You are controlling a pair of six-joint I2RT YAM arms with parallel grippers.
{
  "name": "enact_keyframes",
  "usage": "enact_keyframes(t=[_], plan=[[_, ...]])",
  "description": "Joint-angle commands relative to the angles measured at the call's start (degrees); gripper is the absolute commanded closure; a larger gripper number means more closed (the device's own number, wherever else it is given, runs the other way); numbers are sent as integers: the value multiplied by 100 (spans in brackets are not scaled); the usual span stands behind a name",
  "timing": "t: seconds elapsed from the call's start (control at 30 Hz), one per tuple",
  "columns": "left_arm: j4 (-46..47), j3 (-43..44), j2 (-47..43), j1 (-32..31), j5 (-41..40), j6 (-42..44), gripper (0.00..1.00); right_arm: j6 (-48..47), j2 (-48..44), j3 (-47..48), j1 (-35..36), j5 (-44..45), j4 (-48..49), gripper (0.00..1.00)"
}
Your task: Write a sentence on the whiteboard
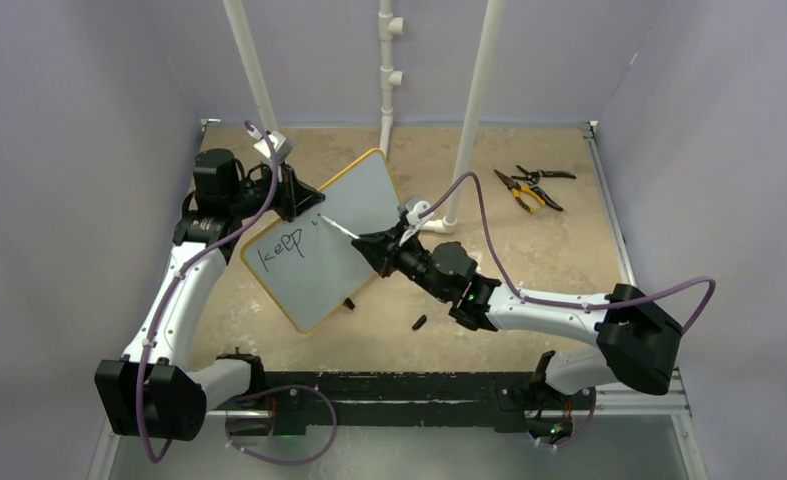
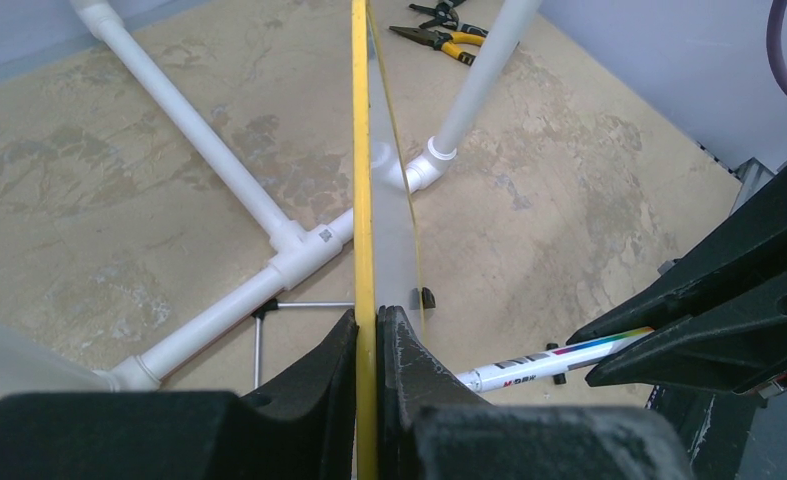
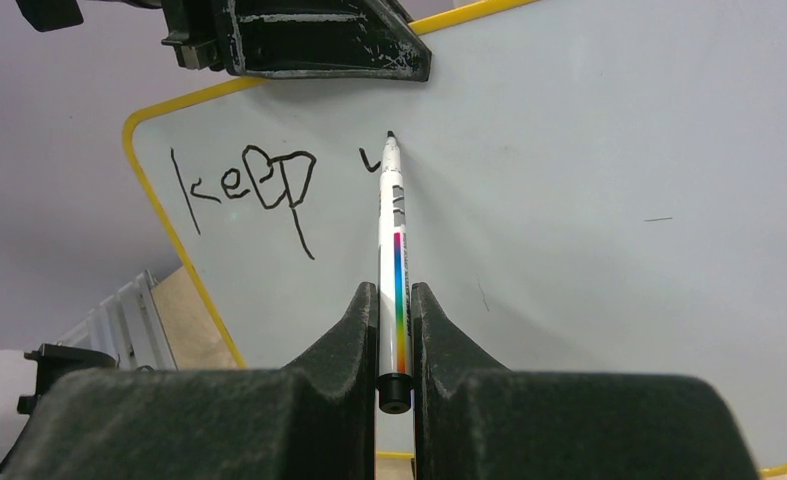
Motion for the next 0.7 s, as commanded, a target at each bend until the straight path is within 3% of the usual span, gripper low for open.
enact_keyframes(t=[0.0, 0.67], plan=[[63, -85, 11, 27, 221, 98, 100, 111, -25, -92, -27, -6, 73, 100], [90, -88, 1, 45, 256, 77, 100, 157, -270, -386, 284, -381, -211, 100]])
